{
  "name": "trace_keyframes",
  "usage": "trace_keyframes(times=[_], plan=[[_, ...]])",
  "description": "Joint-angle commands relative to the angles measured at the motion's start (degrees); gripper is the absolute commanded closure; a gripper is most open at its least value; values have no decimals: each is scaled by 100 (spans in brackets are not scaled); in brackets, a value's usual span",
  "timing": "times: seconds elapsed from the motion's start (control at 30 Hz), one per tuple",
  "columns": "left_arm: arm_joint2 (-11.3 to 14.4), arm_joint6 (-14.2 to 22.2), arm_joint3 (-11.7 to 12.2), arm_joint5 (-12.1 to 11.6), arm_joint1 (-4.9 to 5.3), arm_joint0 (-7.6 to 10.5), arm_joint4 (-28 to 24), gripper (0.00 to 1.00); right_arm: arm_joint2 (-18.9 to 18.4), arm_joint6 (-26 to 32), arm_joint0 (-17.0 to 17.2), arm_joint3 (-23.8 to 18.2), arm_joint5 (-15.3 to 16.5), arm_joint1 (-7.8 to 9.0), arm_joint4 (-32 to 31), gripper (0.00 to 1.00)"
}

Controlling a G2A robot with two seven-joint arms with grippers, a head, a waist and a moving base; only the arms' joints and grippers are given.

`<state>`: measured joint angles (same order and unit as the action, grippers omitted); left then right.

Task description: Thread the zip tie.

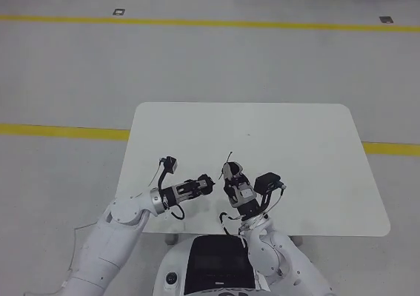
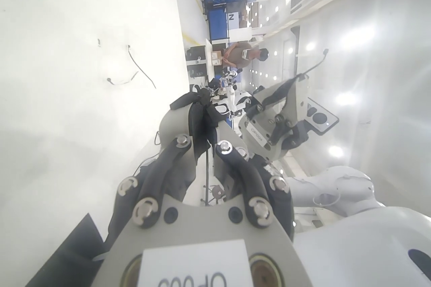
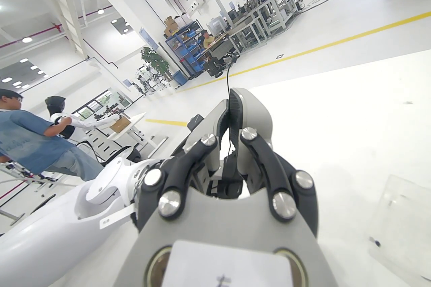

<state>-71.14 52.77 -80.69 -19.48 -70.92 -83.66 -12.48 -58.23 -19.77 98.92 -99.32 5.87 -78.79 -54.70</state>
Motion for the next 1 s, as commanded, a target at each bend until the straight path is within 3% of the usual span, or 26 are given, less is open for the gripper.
trace_keyframes(times=[0.0,0.17,0.4,0.63,0.87,0.97], plan=[[-101,136,-158,0,18,-115,-14,100,0,0,0,0,0,0,0,100],[-348,480,-317,0,46,-304,-140,100,0,0,0,0,0,0,0,100],[-599,826,-409,0,18,-407,-342,100,0,0,0,0,0,0,0,100],[-704,975,-604,0,-49,-484,-290,100,0,0,0,0,0,0,0,100],[-713,975,-618,0,-54,-494,-274,100,-1,6,-4,-1,-8,0,-8,100],[-713,975,-618,0,-54,-494,-274,100,44,-117,24,-32,-196,-7,-196,100]])
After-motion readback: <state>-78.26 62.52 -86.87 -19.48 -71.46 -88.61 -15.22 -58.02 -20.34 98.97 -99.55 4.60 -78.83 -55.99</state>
